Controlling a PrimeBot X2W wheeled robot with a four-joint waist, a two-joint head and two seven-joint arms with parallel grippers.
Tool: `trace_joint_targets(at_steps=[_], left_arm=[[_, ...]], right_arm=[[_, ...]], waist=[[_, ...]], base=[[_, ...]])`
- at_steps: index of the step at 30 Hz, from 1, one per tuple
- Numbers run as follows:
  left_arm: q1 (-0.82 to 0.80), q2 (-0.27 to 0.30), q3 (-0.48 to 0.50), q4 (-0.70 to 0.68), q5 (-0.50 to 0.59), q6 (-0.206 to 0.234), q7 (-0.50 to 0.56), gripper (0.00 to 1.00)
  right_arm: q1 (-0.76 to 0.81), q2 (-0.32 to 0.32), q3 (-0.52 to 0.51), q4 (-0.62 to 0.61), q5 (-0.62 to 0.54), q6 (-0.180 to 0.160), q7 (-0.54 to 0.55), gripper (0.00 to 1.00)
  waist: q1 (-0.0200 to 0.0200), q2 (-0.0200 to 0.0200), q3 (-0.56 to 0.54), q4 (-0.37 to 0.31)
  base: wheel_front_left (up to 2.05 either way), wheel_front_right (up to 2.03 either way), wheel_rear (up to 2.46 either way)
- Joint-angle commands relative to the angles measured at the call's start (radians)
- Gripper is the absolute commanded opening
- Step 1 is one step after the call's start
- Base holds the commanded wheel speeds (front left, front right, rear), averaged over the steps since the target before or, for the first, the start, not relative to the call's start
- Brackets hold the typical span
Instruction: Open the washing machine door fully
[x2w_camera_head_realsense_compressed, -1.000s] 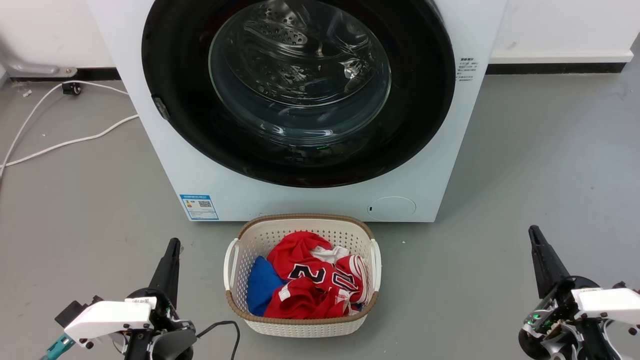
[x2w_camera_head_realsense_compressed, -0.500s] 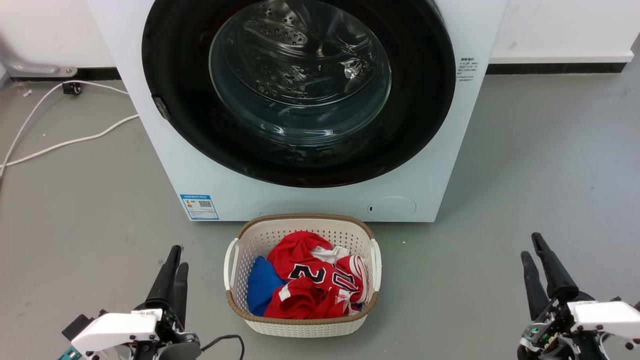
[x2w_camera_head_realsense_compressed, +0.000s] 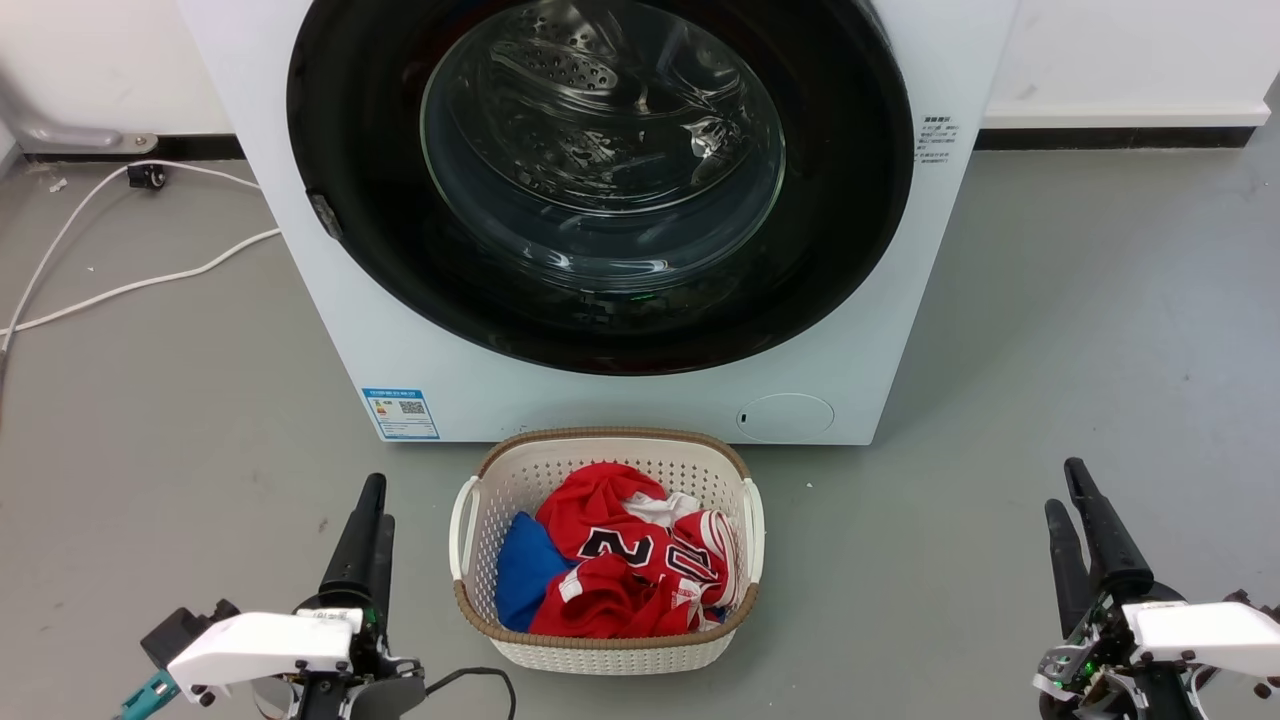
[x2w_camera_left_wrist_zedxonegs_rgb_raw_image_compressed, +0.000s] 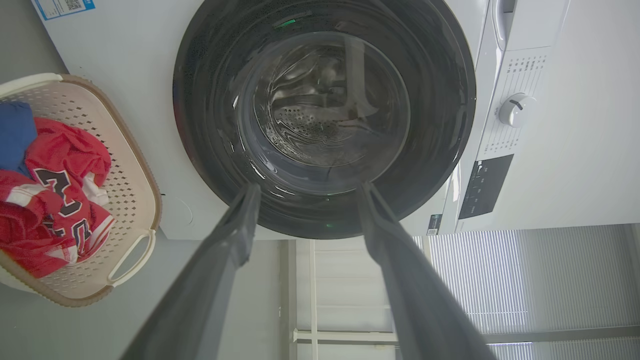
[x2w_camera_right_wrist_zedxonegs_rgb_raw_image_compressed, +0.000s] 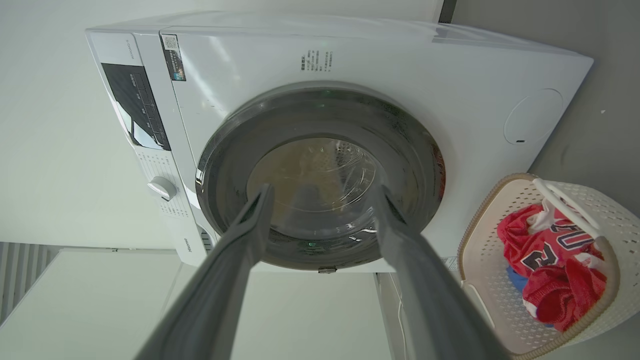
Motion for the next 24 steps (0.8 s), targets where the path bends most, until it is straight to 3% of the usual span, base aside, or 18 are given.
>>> trace_joint_targets(at_steps=[1,8,24], left_arm=[[-0.032,0.005,-0.007,-0.027,0.051,-0.002,-0.012,1.0],[-0.041,0.004,-0.014,-0.065,0.25,-0.002,-0.041,1.0],[-0.059,0.026,-0.086,-0.08,0.646,0.006,-0.096,1.0]], right_arm=[[-0.009,-0.011,0.007,-0.023,-0.035,0.0,-0.013,1.0],[-0.006,-0.009,0.011,-0.053,-0.13,0.001,-0.043,1.0],[-0.002,-0.025,0.021,-0.075,-0.575,0.001,-0.099,1.0]], waist=[[0.0,0.0,0.0,0.0],[0.0,0.0,0.001,0.002],[0.0,0.0,0.002,0.002]], base=[[0.0,0.0,0.0],[0.0,0.0,0.0],[0.0,0.0,0.0]])
